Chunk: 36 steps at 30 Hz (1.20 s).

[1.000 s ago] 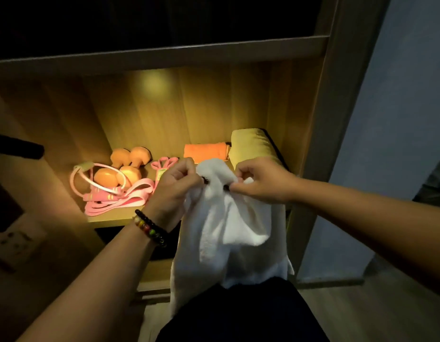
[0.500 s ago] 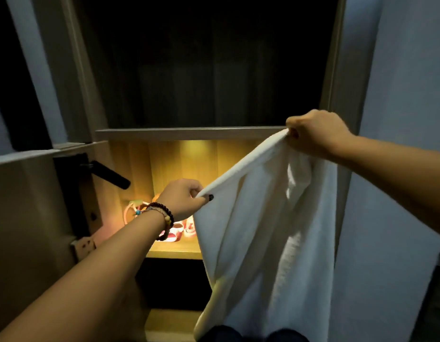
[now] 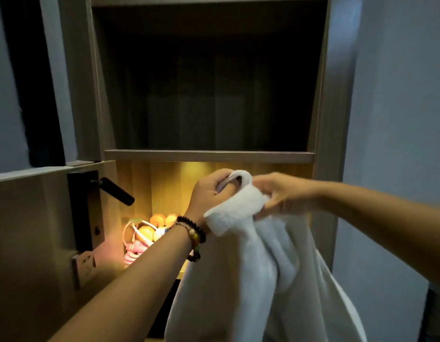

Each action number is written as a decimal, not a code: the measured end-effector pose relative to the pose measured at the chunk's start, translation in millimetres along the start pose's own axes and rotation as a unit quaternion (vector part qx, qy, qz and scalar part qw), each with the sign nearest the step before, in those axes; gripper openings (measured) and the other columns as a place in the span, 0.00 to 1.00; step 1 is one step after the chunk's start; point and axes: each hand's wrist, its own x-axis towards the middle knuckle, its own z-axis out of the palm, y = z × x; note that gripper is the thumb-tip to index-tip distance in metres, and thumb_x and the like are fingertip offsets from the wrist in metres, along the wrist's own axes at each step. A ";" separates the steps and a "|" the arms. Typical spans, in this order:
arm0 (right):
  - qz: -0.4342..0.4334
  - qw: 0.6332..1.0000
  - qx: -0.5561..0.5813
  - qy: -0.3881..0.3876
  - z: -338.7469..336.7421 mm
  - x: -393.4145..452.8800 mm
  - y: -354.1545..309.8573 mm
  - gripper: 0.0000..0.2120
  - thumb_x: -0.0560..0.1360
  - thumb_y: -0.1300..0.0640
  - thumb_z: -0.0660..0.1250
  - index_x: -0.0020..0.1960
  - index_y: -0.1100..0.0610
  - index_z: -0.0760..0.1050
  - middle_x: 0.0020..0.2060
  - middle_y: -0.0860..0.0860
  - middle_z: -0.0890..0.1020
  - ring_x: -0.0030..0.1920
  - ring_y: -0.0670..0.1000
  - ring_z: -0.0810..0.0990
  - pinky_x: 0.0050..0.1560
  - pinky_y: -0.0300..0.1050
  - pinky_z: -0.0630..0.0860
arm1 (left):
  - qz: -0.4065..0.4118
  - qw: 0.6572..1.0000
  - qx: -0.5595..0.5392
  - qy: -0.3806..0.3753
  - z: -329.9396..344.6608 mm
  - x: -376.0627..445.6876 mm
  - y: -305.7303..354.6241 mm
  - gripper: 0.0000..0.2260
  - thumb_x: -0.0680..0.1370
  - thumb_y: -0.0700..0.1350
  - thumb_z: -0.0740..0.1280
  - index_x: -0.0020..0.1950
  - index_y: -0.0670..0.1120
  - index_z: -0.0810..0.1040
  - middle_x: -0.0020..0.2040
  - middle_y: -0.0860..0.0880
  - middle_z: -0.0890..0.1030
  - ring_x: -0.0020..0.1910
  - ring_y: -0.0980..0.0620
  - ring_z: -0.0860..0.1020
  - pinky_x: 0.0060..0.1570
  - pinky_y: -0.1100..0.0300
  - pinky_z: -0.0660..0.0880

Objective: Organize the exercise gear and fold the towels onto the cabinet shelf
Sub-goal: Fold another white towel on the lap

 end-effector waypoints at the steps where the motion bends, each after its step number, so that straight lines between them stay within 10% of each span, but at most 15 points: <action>1: -0.014 1.000 0.010 0.001 7.9 -1.4 -2.3 0.17 0.70 0.56 0.75 0.56 0.45 0.76 0.51 0.45 0.81 0.54 0.49 0.80 0.59 0.46 0.78 | 0.005 1.000 -0.001 0.004 -2.3 2.9 4.8 0.10 0.76 0.38 0.70 0.46 0.54 0.80 0.40 0.56 0.81 0.43 0.55 0.79 0.44 0.56 0.78; 11: -0.086 0.964 -0.001 0.252 13.2 8.8 17.5 0.05 0.73 0.55 0.72 0.49 0.48 0.80 0.43 0.44 0.83 0.46 0.46 0.81 0.49 0.46 0.81 | -0.133 0.990 0.035 0.015 -13.0 -33.7 -57.7 0.07 0.67 0.42 0.74 0.44 0.48 0.82 0.42 0.51 0.84 0.43 0.49 0.81 0.44 0.49 0.79; 18: -0.006 0.912 -0.056 0.405 -17.3 4.6 61.5 0.08 0.72 0.51 0.69 0.50 0.51 0.81 0.41 0.48 0.83 0.42 0.50 0.80 0.40 0.43 0.73 | -0.265 0.957 0.120 0.002 -13.1 -84.1 -114.7 0.09 0.66 0.54 0.73 0.36 0.50 0.79 0.33 0.53 0.81 0.32 0.60 0.75 0.33 0.65 0.71; 24: 0.124 0.896 -0.110 0.413 -2.6 0.4 121.4 0.09 0.76 0.57 0.67 0.53 0.59 0.80 0.40 0.54 0.79 0.35 0.45 0.72 0.35 0.38 0.65 | -0.376 0.919 0.117 0.036 -46.0 -109.0 -155.8 0.01 0.73 0.38 0.73 0.42 0.42 0.83 0.42 0.39 0.83 0.40 0.47 0.78 0.40 0.57 0.74; 36: 0.114 0.894 -0.104 0.421 22.1 22.5 127.0 0.06 0.74 0.62 0.65 0.49 0.61 0.79 0.39 0.55 0.80 0.39 0.52 0.75 0.37 0.43 0.66 | -0.357 0.906 -0.082 0.214 -32.8 -77.6 -126.0 0.12 0.80 0.50 0.64 0.50 0.43 0.81 0.47 0.42 0.84 0.47 0.45 0.81 0.48 0.50 0.77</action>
